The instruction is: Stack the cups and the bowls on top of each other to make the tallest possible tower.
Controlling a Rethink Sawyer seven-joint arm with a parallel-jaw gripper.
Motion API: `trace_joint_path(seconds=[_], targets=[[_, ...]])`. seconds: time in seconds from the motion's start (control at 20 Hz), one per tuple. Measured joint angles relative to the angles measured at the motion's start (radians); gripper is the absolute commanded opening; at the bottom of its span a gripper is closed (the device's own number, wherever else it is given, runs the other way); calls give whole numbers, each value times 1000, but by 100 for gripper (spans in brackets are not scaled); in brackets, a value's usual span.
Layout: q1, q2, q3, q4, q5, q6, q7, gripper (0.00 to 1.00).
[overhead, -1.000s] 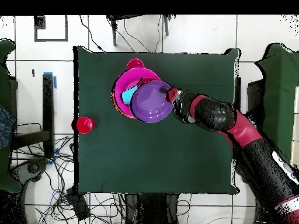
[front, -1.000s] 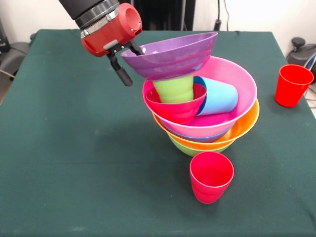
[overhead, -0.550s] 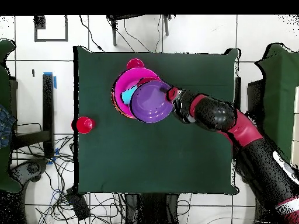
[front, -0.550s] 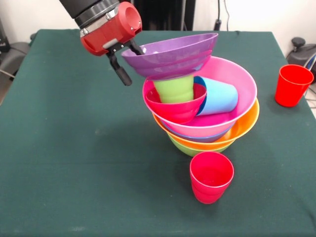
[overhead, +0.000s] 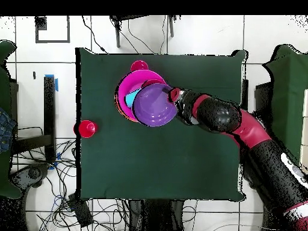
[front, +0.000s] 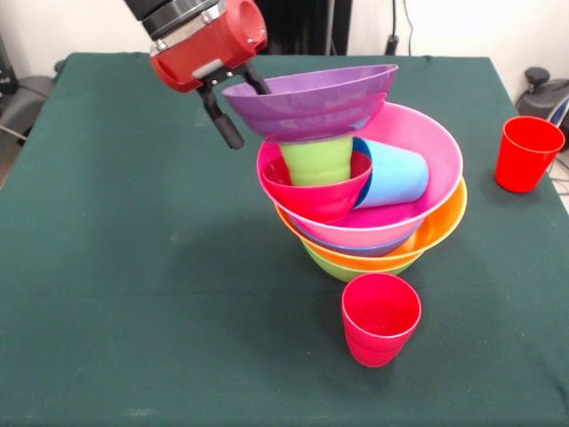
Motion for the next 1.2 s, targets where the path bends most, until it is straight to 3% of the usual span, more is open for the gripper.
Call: trace_joint_path(seconds=[0.45,1.2], targets=[[82,-32,-12,-32,2,0,0,100],[146,-59,-73,-132,3,25,0,100]])
